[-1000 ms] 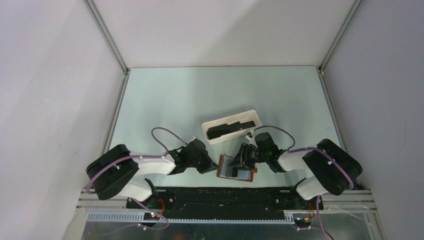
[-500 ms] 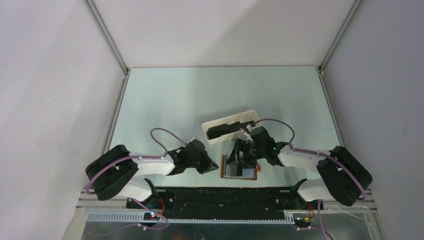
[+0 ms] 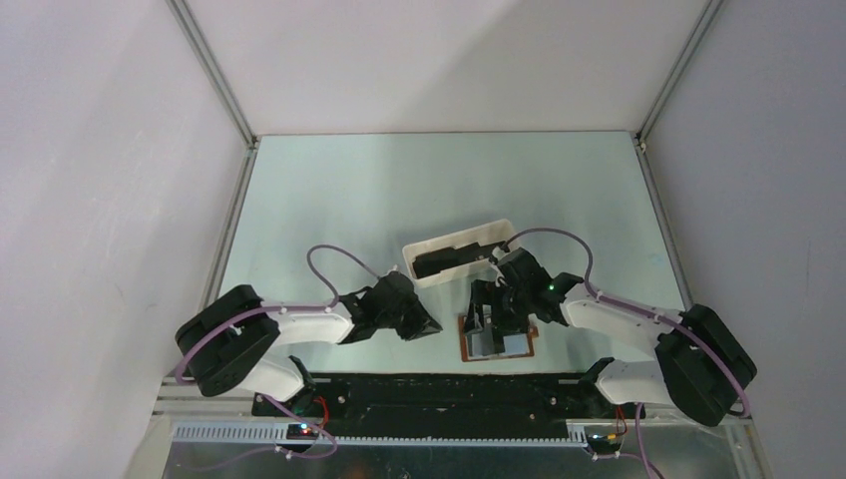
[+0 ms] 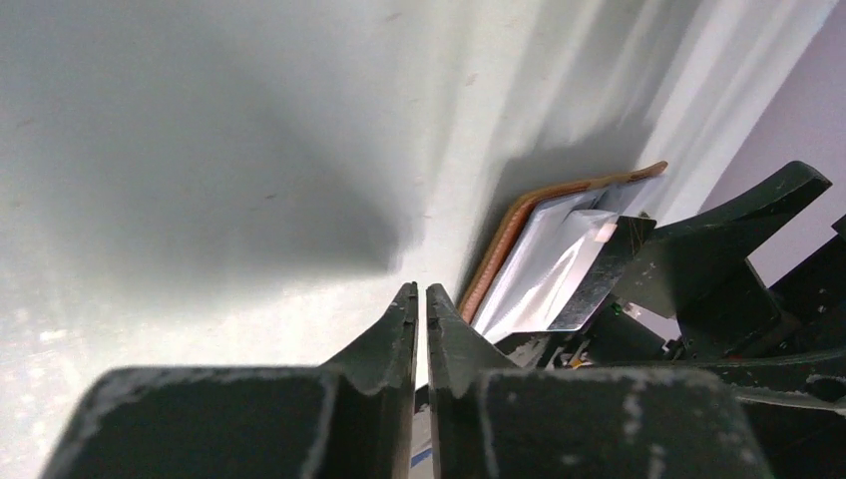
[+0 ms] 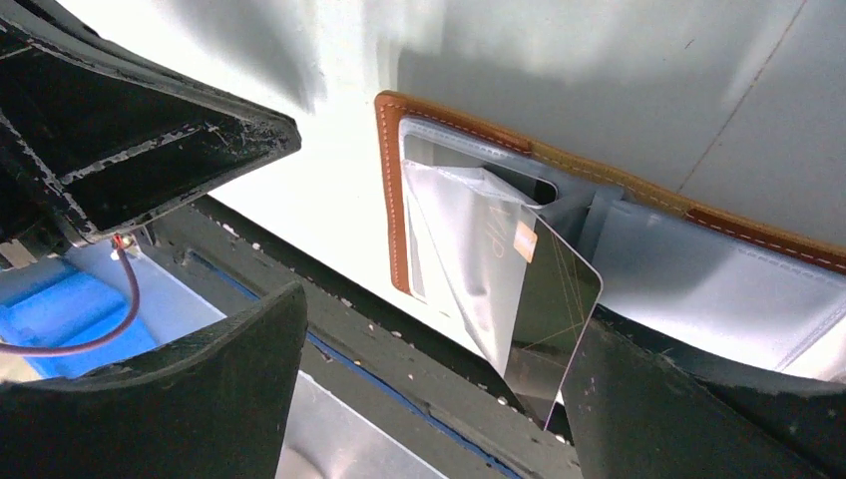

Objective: Put the credit cards into the card holder
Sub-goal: Insert the credit card into the card holder.

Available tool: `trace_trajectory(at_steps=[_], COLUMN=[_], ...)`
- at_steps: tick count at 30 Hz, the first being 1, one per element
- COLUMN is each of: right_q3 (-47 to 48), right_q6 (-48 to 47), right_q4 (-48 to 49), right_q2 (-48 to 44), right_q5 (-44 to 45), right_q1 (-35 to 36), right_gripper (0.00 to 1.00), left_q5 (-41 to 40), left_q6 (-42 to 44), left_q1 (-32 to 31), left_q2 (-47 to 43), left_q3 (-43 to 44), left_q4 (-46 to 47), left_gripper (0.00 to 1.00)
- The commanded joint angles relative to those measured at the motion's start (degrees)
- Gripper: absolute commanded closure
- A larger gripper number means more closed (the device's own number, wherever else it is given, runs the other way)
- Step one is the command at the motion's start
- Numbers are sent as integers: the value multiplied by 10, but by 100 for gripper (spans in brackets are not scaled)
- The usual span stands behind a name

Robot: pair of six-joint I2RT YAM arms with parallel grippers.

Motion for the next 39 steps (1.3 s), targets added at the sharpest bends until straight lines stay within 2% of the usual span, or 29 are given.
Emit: trace_trajectory(at_steps=[1, 4, 11, 17, 22, 26, 30, 36, 39], right_q3=[58, 91, 109, 91, 82, 81, 81, 89, 90], right_q6=[-54, -72, -102, -103, -104, -106, -111, -110, -94], right_q4=[-86, -130, -186, -160, -113, -70, -35, -25, -23], right_q2=[-32, -33, -15, 0, 35, 74, 94, 97, 103], right_q5=[39, 57, 105, 100, 68, 43, 11, -21, -43], right_q1=[6, 16, 24, 23, 20, 14, 10, 17, 22], right_gripper=[8, 6, 4, 6, 10, 15, 24, 26, 26], left_q5=[16, 32, 62, 40, 1, 17, 34, 45, 43], left_q6=[55, 83, 102, 78, 88, 89, 90, 94, 92], left_q1=[4, 4, -3, -9, -10, -14, -24, -30, -30], left_q2=[1, 15, 53, 59, 28, 45, 89, 113, 115], left_q3=[41, 62, 95, 77, 78, 87, 104, 125, 128], left_q4=[18, 22, 24, 9, -59, -72, -72, -72, -72], left_gripper=[85, 74, 65, 74, 73, 71, 76, 85, 87])
